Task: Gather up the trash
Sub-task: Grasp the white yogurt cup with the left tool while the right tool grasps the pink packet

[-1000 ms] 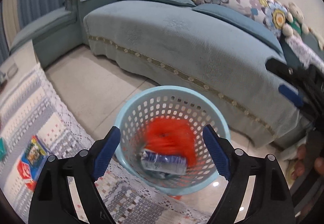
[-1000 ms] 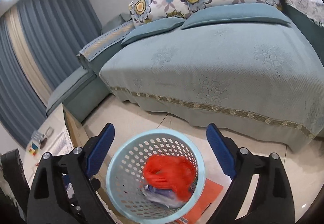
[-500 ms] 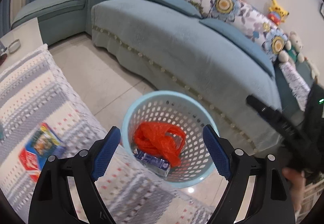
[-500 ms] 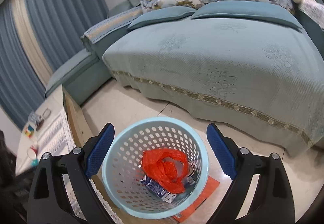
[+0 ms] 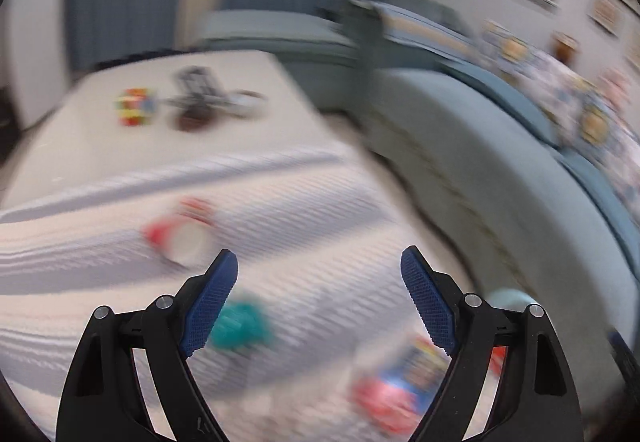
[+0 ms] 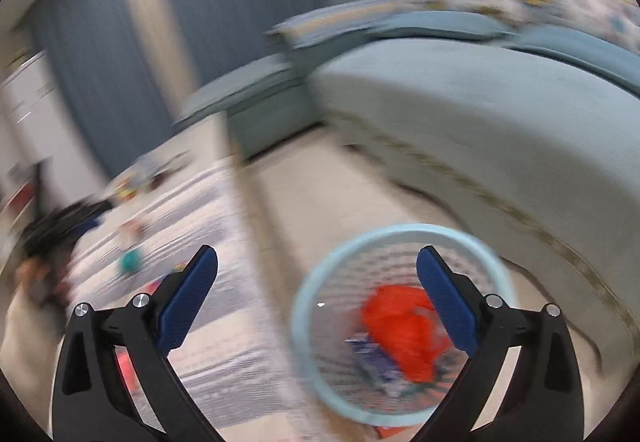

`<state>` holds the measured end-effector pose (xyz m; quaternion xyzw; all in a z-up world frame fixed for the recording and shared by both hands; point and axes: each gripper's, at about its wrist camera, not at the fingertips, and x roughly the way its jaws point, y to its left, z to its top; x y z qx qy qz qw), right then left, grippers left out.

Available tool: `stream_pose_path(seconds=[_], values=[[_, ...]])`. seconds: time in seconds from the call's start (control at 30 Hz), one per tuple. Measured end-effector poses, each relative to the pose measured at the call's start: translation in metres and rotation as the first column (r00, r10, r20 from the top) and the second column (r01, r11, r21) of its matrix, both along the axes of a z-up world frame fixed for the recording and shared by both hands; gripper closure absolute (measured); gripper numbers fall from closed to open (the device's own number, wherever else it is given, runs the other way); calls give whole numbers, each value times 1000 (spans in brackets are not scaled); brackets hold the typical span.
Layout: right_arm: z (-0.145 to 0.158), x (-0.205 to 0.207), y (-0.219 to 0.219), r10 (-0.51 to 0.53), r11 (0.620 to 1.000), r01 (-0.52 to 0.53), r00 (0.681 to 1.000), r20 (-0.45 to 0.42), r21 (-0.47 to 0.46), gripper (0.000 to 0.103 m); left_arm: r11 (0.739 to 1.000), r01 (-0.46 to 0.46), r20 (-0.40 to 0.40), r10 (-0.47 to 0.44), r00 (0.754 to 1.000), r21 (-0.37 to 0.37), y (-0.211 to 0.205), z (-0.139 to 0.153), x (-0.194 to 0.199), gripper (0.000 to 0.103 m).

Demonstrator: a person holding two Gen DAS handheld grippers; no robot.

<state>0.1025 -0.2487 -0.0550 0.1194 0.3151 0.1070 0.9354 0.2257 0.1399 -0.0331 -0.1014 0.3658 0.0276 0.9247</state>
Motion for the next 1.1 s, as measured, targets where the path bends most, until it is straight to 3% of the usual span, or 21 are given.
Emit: stream_pose_path(seconds=[0.13, 0.17, 0.23, 0.37, 0.47, 0.6, 0.67, 0.7, 0.73, 0.8, 0.83, 0.87, 0.9, 0.97, 1.0, 1.03, 1.1], values=[[4, 9, 83, 265, 961, -265, 964, -5, -81, 8, 990, -105, -22, 107, 994, 91, 40, -12, 33, 21], [0, 14, 106, 306, 948, -308, 951, -38, -85, 8, 987, -118, -41, 123, 992, 113, 45, -19, 42, 21], [-21, 21, 161, 411, 903, -425, 896, -171, -58, 8, 974, -163, -85, 178, 980, 158, 52, -32, 60, 21], [-56, 17, 237, 449, 855, -508, 824, -345, -101, 8, 963, -215, -147, 239, 960, 164, 70, -53, 83, 21], [-69, 6, 283, 509, 780, -603, 765, -394, -165, 8, 957, -228, -216, 264, 940, 177, 79, -71, 100, 21], [-104, -2, 319, 416, 698, -612, 768, -486, -370, 7, 944, -245, -298, 305, 905, 222, 83, -95, 115, 17], [-104, -3, 318, 432, 711, -600, 783, -447, -365, 7, 945, -287, -269, 321, 908, 160, 93, -99, 109, 19], [-105, -1, 318, 428, 719, -596, 785, -448, -358, 7, 942, -307, -254, 332, 908, 132, 97, -99, 107, 26], [-106, -1, 320, 426, 723, -590, 790, -442, -359, 7, 933, -326, -232, 354, 906, 152, 99, -97, 104, 37], [-104, -3, 320, 442, 714, -596, 791, -423, -368, 15, 931, -328, -223, 358, 907, 163, 103, -94, 104, 67], [-102, -5, 321, 462, 708, -611, 780, -422, -354, 30, 929, -335, -231, 365, 902, 159, 107, -94, 102, 74], [-98, -8, 322, 485, 698, -627, 770, -415, -347, 55, 930, -339, -233, 365, 901, 145, 110, -93, 101, 76], [-95, -10, 324, 494, 691, -630, 770, -404, -355, 70, 934, -338, -235, 357, 904, 117, 112, -93, 98, 77], [-91, -11, 326, 509, 686, -643, 759, -407, -341, 77, 936, -344, -228, 351, 908, 70, 120, -93, 93, 77], [-91, -10, 324, 513, 690, -646, 754, -409, -326, 86, 937, -347, -225, 349, 910, 48, 121, -93, 88, 78], [-89, -6, 320, 523, 704, -650, 747, -411, -286, 98, 938, -346, -223, 344, 912, 30, 122, -93, 84, 78], [-83, 5, 300, 551, 751, -644, 734, -397, -148, 100, 941, -338, -221, 334, 916, 19, 122, -93, 75, 78]])
